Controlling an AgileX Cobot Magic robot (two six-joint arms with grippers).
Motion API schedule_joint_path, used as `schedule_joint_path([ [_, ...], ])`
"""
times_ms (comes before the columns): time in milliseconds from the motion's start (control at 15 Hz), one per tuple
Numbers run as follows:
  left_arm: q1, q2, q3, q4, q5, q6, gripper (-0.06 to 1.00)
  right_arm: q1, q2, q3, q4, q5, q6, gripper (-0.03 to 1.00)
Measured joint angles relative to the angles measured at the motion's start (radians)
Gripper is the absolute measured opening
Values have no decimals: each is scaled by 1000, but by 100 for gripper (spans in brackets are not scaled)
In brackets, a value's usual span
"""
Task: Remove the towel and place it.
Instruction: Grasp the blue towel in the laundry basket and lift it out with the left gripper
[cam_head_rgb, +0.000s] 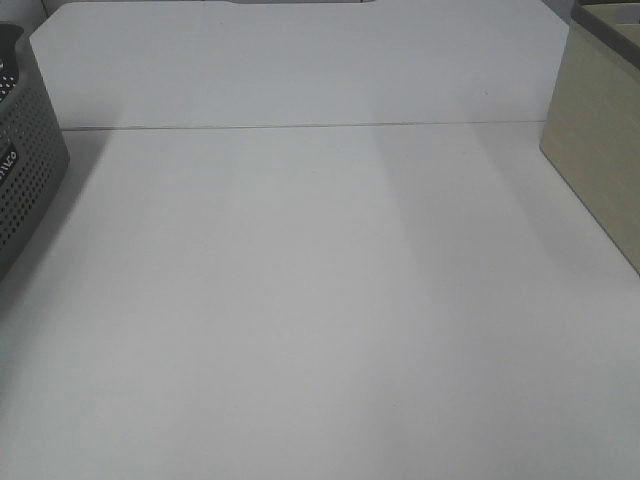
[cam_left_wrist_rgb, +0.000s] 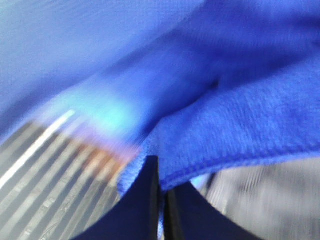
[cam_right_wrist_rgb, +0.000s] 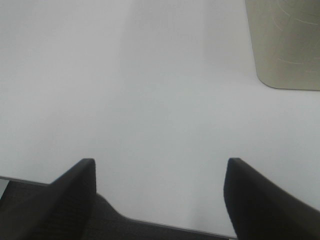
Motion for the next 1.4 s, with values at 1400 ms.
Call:
schedule_joint_path([
  [1400, -374, -635, -158, -390, -139, -22, 0, 0, 0, 0, 2, 0, 0, 71],
])
